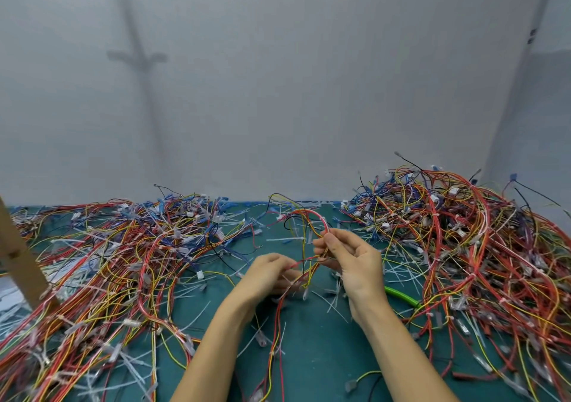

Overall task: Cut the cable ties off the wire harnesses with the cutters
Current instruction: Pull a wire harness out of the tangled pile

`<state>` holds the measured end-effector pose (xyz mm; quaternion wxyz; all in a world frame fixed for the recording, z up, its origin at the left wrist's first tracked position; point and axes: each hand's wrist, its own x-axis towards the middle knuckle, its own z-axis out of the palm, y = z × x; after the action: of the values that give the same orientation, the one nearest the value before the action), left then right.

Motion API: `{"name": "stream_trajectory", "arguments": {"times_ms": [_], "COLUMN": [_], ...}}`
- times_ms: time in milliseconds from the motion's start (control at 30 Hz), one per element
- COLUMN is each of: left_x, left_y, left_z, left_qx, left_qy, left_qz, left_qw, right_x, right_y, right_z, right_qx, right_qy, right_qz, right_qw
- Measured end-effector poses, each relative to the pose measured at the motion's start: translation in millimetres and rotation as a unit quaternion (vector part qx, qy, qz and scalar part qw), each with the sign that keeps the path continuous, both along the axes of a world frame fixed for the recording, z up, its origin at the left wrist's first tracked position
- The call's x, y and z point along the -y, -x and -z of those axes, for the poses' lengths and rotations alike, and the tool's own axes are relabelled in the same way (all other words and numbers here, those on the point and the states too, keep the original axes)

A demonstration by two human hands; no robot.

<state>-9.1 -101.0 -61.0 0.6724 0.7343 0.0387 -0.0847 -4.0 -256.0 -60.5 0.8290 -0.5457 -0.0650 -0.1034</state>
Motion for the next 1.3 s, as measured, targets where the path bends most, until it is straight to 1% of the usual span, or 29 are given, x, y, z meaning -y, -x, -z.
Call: {"name": "stream_trajectory", "arguments": {"times_ms": [100,200,267,400,533,633,733,800,867,967,1033,1133,1167,1233,1300], "left_x": [0,-1,-2,-4,-3,-1,1,2,4,6,7,8,8,11,13], "left_y": [5,9,9,6,3,1,-1,-2,-3,-1,0,2,2,3,4], "left_z": [1,1,2,8,11,9,3,1,-1,-4,-6,-4,-4,-6,-8], "left_qx": [0.02,0.044,0.041,0.045,0.044,0.04,0.049,0.059,0.062,0.063,0.066,0.083,0.09,0.097,0.092], "left_qy": [-0.039,-0.078,-0.067,-0.037,0.033,0.097,0.184,0.242,0.29,0.326,0.293,0.178,0.155,0.138,0.166], "left_qz": [0.11,0.158,0.146,0.085,0.043,0.003,-0.06,-0.084,-0.094,-0.085,-0.087,-0.107,-0.111,-0.107,-0.089], "left_qw": [0.993,0.983,0.986,0.995,0.998,0.994,0.98,0.965,0.95,0.939,0.95,0.975,0.978,0.98,0.978], "right_x": [3,4,3,2,3,5,3,3,4,2,-2,-10,-11,-11,-10], "right_y": [1,1,2,1,-1,-1,0,-1,0,4,8,12,13,13,13], "right_z": [-3,-3,-3,-2,-3,-3,-2,-1,-2,-5,-5,-2,-1,-1,-1], "right_qx": [-0.007,-0.01,-0.01,-0.019,-0.029,-0.028,-0.022,-0.033,-0.058,-0.082,-0.079,-0.071,-0.065,-0.054,-0.054], "right_qy": [-0.03,-0.022,-0.014,0.001,0.014,0.035,0.092,0.108,0.105,0.14,0.183,0.213,0.214,0.21,0.192], "right_qz": [-0.006,-0.015,-0.019,-0.032,-0.035,-0.009,0.053,0.08,0.056,-0.05,-0.112,-0.17,-0.173,-0.149,-0.111], "right_qw": [0.999,1.0,1.0,0.999,0.999,0.999,0.994,0.99,0.991,0.985,0.974,0.959,0.959,0.965,0.974]}}
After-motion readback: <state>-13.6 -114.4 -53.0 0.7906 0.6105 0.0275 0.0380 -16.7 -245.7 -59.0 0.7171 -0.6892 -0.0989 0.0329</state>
